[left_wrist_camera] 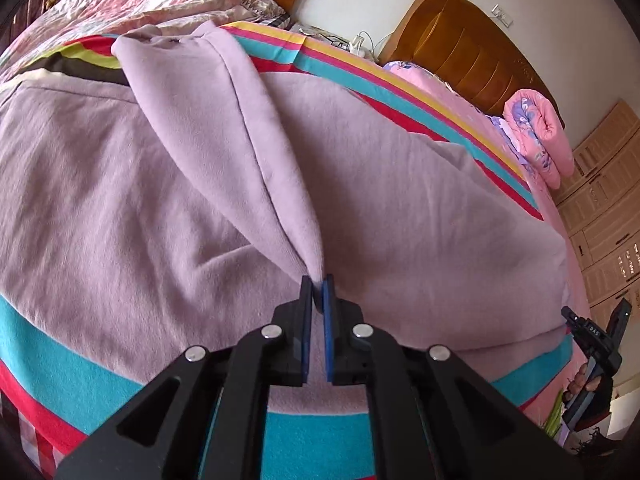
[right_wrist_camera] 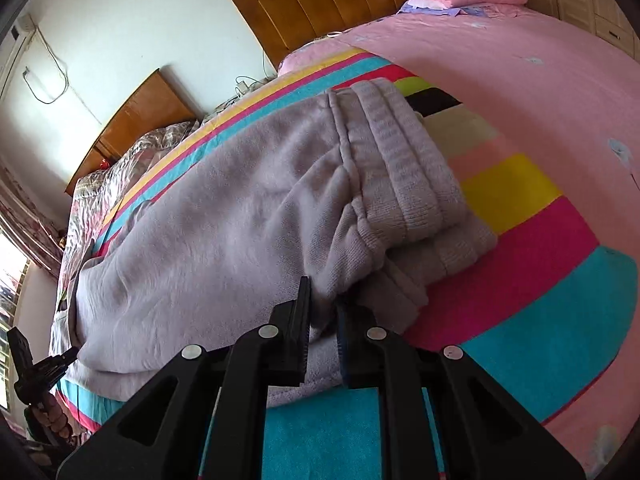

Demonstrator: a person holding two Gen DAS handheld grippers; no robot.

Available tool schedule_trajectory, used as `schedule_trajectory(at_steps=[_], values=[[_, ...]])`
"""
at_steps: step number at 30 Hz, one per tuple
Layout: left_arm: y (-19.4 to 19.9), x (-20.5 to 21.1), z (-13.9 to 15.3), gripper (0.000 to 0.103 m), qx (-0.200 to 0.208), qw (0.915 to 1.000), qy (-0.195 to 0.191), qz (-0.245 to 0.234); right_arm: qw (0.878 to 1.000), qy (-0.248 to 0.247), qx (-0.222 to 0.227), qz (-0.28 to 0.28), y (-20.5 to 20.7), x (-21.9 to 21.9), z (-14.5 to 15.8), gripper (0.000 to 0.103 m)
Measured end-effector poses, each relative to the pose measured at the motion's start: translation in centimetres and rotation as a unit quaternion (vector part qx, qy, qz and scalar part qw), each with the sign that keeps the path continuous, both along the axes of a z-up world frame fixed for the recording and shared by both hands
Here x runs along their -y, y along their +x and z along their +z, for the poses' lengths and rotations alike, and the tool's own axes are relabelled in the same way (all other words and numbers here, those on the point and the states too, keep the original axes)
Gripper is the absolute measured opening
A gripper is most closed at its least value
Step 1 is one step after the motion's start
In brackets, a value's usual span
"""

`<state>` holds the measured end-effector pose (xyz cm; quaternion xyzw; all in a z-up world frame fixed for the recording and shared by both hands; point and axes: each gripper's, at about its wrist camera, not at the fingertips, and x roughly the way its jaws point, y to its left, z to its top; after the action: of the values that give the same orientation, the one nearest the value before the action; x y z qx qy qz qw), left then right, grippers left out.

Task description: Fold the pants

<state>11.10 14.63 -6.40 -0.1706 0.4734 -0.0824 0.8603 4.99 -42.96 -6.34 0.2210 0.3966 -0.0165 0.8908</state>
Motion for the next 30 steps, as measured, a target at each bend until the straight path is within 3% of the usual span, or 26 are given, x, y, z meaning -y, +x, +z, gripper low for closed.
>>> schedule_trajectory(at_steps=[3,6,10,12,14,16,18,20,24,30], values=[[-0.9,-0.3,3.5,0.005,0.041,0.9991,-0.004,-0.001,0.999,0.003,0.039,0.008,-1.0,-0.3,3.3,0.012],[-2.6,-0.8,5.7,0.001,0.062,0.9979,0.021,-0.008,0.999,0.0,0.034,0.008,-2.0,0.0,3.8,0.012],[-3.5,-1.4,2.3,0.001,0.006,0.9998,0.02,0.006,1.0,0.011,-0.028,-0.006,-1.4,0.8,-0.7,0.012],[-3.5,-1.6,0.9,0.001,-0.012,0.9998,0.007,0.012,0.999,0.021,-0.024,-0.012,-1.7,1.1,-1.0,0.012],[-3.6,-2.0,1.1,0.001,-0.003,0.9998,-0.007,0.018,0.999,0.019,-0.023,-0.01,-1.7,1.1,-0.4,0.012],[-3.3,-2.0,1.9,0.017,0.01,0.9996,-0.021,0.014,0.999,0.019,-0.026,-0.009,-1.8,0.9,-0.2,0.017],[-2.9,-2.1,2.7,0.068,0.025,0.999,-0.027,0.026,0.999,0.031,-0.026,-0.014,-1.7,0.8,-0.3,0.023],[-2.5,-2.2,3.1,0.072,0.031,0.9982,-0.04,0.033,0.999,0.041,-0.023,-0.018,-1.6,0.6,-0.4,0.029],[-1.7,-2.4,2.7,0.074,0.003,0.9964,-0.075,0.039,0.998,0.052,-0.015,-0.018,-1.7,0.2,-0.3,0.042],[0.4,-1.2,1.9,0.073,-0.027,0.9966,-0.07,0.034,0.998,0.051,-0.015,-0.016,-1.3,-0.3,-0.3,0.043]])
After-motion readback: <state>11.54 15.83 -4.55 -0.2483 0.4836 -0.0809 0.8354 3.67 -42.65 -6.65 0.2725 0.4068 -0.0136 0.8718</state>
